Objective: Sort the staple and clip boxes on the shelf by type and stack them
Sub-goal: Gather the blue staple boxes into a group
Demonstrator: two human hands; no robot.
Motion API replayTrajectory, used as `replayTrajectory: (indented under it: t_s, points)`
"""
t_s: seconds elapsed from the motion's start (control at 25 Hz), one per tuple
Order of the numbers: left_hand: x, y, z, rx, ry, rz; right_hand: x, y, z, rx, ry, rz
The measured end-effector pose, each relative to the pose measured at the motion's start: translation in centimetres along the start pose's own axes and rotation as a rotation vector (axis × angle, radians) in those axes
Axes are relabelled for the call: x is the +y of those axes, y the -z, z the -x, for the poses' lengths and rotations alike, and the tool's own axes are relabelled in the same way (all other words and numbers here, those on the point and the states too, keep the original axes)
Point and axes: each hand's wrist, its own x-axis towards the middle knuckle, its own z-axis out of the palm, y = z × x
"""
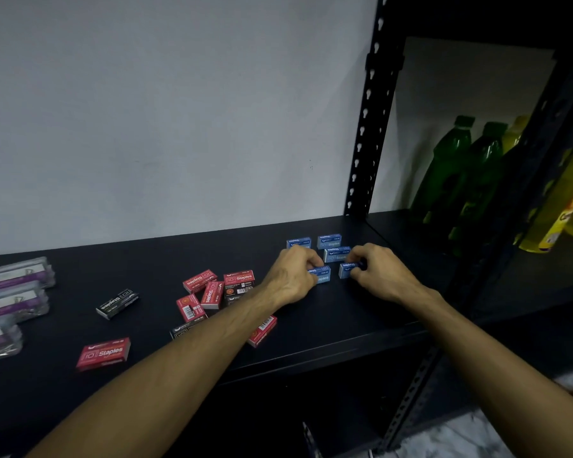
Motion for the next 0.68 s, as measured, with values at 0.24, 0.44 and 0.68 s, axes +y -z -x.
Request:
replayTrajectory:
  t_s: [0.24,0.44,0.68]
  points:
    - [0.0,-0.1,0.0,-0.002,-0.014,-0.010,0.0,-0.4,-0.3,0.016,0.018,0.018]
    - [-0.1,0.6,0.1,-0.003,-0.027,0.008,-0.1,-0.3,0.0,0.039,0.022,0.091]
    - [-2.1,6.5,0.5,0.012,-0.059,-0.058,-1.8,0.5,0.2,0.128,0.086,0.159]
